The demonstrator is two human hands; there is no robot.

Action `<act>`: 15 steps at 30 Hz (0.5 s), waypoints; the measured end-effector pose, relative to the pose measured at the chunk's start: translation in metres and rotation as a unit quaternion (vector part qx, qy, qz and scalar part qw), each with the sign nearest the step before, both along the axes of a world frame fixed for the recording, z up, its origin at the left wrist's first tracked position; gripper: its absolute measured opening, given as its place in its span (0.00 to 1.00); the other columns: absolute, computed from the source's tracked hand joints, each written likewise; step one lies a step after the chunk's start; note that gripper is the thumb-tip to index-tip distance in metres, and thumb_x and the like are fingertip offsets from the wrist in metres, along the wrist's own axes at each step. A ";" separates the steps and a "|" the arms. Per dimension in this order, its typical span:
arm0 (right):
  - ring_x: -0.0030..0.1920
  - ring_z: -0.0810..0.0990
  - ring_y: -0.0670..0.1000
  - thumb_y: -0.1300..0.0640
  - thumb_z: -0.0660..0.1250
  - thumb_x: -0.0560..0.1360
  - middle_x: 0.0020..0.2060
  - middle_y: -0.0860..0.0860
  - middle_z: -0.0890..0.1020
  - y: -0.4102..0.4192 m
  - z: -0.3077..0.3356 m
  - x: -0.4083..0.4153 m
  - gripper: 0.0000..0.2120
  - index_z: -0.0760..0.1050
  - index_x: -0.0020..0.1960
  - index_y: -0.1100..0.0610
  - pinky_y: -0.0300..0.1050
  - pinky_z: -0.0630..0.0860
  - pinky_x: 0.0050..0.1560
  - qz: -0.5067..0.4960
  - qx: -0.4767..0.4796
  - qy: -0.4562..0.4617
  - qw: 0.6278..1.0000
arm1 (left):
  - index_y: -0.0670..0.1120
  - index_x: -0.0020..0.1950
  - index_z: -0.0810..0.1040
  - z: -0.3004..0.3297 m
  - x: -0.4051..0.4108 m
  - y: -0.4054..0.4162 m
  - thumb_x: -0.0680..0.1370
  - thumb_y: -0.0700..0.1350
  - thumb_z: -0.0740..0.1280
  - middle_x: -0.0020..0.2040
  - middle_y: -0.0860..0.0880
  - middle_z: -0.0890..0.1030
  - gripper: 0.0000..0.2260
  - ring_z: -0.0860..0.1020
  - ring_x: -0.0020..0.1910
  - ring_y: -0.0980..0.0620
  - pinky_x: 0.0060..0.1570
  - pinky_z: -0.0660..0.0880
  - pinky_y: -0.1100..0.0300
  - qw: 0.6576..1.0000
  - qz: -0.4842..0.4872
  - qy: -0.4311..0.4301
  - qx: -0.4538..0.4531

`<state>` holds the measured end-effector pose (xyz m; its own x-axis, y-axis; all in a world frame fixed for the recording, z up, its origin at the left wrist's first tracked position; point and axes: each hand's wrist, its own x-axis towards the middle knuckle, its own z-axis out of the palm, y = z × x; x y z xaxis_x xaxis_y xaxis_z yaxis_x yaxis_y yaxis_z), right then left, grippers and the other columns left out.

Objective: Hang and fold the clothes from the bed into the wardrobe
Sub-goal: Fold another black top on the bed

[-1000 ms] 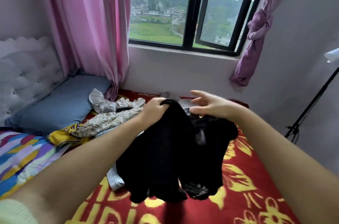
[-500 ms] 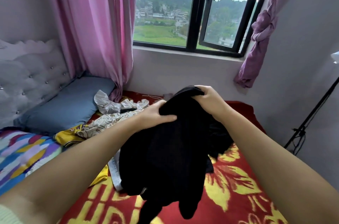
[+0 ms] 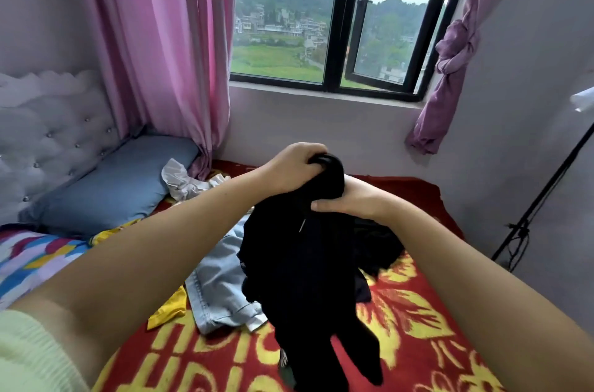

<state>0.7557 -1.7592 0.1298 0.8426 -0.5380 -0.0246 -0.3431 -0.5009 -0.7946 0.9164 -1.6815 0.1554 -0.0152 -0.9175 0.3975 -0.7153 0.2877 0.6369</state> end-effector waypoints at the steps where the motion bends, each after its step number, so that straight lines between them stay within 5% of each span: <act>1: 0.43 0.80 0.35 0.56 0.74 0.72 0.43 0.40 0.83 0.004 0.000 0.003 0.11 0.78 0.52 0.48 0.35 0.74 0.47 -0.031 -0.004 -0.030 0.999 | 0.42 0.42 0.77 0.003 -0.003 -0.001 0.74 0.35 0.63 0.37 0.50 0.77 0.05 0.73 0.38 0.56 0.43 0.70 0.62 1.000 -0.001 0.014 -0.008; 3: 0.36 0.82 0.39 0.58 0.72 0.73 0.35 0.43 0.84 0.004 -0.001 0.004 0.03 0.80 0.42 0.51 0.38 0.75 0.42 -0.086 0.031 -0.093 0.991 | 0.45 0.46 0.78 0.002 0.001 -0.003 0.75 0.36 0.65 0.41 0.49 0.79 0.05 0.76 0.41 0.57 0.46 0.72 0.64 0.996 0.023 0.083 -0.024; 6: 0.38 0.84 0.47 0.60 0.69 0.75 0.35 0.49 0.85 -0.002 0.000 0.001 0.03 0.80 0.43 0.57 0.39 0.79 0.39 -0.136 0.147 -0.189 0.961 | 0.47 0.60 0.75 -0.014 0.019 0.003 0.79 0.47 0.66 0.53 0.48 0.79 0.10 0.77 0.49 0.57 0.52 0.72 0.68 0.971 0.082 0.224 -0.007; 9: 0.36 0.84 0.50 0.58 0.68 0.77 0.36 0.53 0.85 -0.009 0.005 -0.002 0.04 0.79 0.45 0.59 0.40 0.79 0.35 -0.195 0.240 -0.272 0.911 | 0.47 0.67 0.70 -0.039 0.027 0.016 0.79 0.56 0.61 0.60 0.48 0.76 0.20 0.74 0.52 0.60 0.54 0.68 0.69 0.952 0.150 0.267 0.017; 12: 0.36 0.85 0.51 0.56 0.69 0.76 0.36 0.53 0.85 -0.014 0.010 -0.001 0.06 0.80 0.46 0.59 0.42 0.79 0.32 -0.221 0.290 -0.312 0.877 | 0.51 0.74 0.62 -0.064 0.027 0.033 0.71 0.68 0.60 0.67 0.55 0.71 0.36 0.71 0.60 0.61 0.57 0.67 0.66 0.933 0.092 0.320 0.136; 15: 0.34 0.85 0.51 0.56 0.69 0.76 0.35 0.53 0.85 -0.014 0.011 0.002 0.06 0.80 0.44 0.58 0.42 0.79 0.32 -0.232 0.306 -0.334 0.861 | 0.58 0.73 0.61 -0.083 0.021 0.047 0.68 0.70 0.63 0.65 0.61 0.73 0.36 0.74 0.58 0.65 0.54 0.72 0.65 0.918 -0.001 0.297 0.261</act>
